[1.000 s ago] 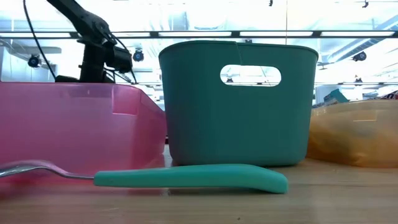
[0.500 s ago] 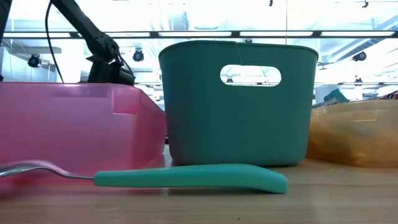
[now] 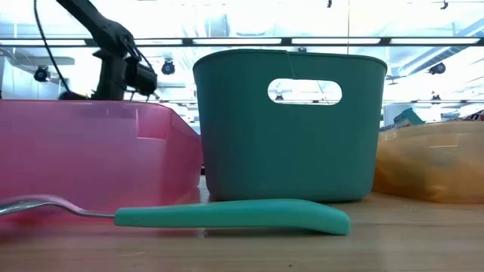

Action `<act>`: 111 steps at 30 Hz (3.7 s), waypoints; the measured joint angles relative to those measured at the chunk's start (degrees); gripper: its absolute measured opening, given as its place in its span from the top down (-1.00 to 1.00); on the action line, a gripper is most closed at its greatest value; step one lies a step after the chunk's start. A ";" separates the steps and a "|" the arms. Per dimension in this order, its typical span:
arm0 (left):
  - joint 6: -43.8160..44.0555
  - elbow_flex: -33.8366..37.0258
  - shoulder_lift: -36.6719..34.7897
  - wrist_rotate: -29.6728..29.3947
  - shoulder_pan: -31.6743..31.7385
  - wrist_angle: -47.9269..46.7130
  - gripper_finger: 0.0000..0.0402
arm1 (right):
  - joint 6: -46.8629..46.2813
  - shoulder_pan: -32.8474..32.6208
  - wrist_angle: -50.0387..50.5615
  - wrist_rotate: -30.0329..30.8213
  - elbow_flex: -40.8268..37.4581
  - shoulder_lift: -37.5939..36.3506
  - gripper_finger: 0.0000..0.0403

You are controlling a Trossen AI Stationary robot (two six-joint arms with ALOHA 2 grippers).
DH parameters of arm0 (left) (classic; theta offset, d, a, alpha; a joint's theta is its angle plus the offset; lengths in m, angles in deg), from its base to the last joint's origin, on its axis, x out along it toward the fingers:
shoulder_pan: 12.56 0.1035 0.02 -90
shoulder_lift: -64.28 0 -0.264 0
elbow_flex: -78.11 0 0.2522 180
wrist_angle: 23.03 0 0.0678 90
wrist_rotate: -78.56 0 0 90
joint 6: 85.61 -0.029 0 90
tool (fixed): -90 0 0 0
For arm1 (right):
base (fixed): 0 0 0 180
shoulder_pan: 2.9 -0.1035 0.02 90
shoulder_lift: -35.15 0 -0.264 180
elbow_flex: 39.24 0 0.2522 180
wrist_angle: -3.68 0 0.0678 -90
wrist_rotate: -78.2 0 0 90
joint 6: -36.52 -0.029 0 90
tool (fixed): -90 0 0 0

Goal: Pick & Place Food Item
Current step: Put the brown seasoning bottle into the green bin

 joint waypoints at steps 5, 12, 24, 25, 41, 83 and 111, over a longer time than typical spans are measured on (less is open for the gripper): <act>16.61 0.04 -5.85 0.05 -1.43 -2.64 -0.08 | 1.35 0.02 -0.02 -0.14 0.00 0.08 -0.83; 13.27 0.04 -10.12 -4.28 -1.76 1.52 -0.08 | 1.39 0.02 -0.06 -0.20 0.00 0.10 -0.83; -0.06 2.57 -10.05 -3.98 -1.83 3.11 -0.08 | 0.85 0.02 -0.07 -0.26 0.00 0.10 -0.83; -0.04 2.86 -10.05 -3.80 -1.83 3.23 -0.08 | 0.99 0.02 -0.07 -0.25 0.00 0.10 -0.83; 29.82 7.05 -10.02 -3.17 -1.80 5.21 -0.08 | 1.33 0.02 -0.07 -0.23 0.00 0.13 -0.83; 60.74 10.56 -9.32 -15.30 -0.12 5.81 -0.78 | 0.86 0.02 -0.07 -0.21 0.00 0.15 -0.83; 61.36 12.21 -8.62 -20.01 -0.60 9.28 -0.92 | 1.31 0.02 -0.07 -0.21 0.00 0.15 -0.83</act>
